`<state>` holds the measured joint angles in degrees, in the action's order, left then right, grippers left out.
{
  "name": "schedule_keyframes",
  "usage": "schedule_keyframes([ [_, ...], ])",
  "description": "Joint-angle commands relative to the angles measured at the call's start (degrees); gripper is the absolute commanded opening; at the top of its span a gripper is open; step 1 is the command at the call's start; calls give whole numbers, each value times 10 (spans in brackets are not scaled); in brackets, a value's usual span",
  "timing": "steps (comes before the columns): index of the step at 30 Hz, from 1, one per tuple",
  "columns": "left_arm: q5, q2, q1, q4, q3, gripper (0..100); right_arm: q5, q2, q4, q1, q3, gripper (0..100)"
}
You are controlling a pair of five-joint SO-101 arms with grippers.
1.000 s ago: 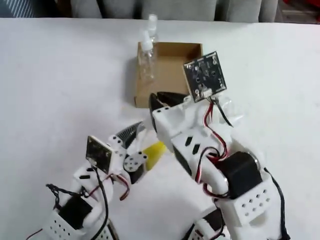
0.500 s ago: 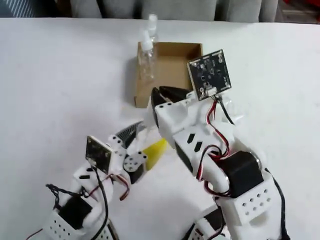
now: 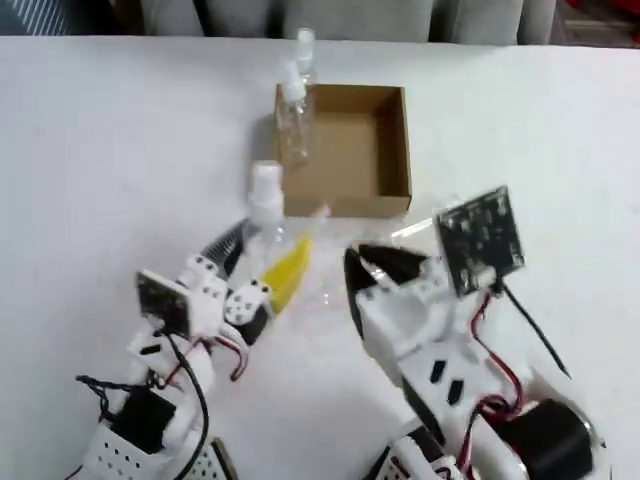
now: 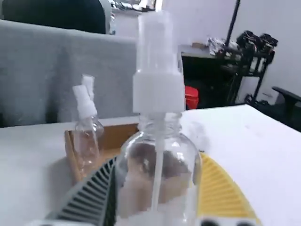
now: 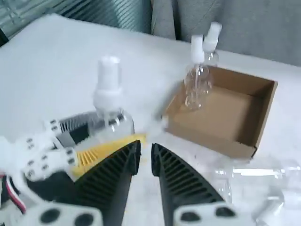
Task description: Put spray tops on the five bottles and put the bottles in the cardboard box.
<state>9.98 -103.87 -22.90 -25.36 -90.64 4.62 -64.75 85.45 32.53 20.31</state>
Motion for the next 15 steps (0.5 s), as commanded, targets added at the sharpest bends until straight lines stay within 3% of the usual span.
schedule_keyframes([
  [1, 51, -7, 34, 46, 30, 21, 0, -20, -21, 5, 91, 15],
  [9, 61, -6, 47, 49, 54, 21, -2, -184, -184, 107, 354, 15],
  [15, 61, 30, 47, 79, 70, 21, -5, -291, -252, 149, 460, 15],
])
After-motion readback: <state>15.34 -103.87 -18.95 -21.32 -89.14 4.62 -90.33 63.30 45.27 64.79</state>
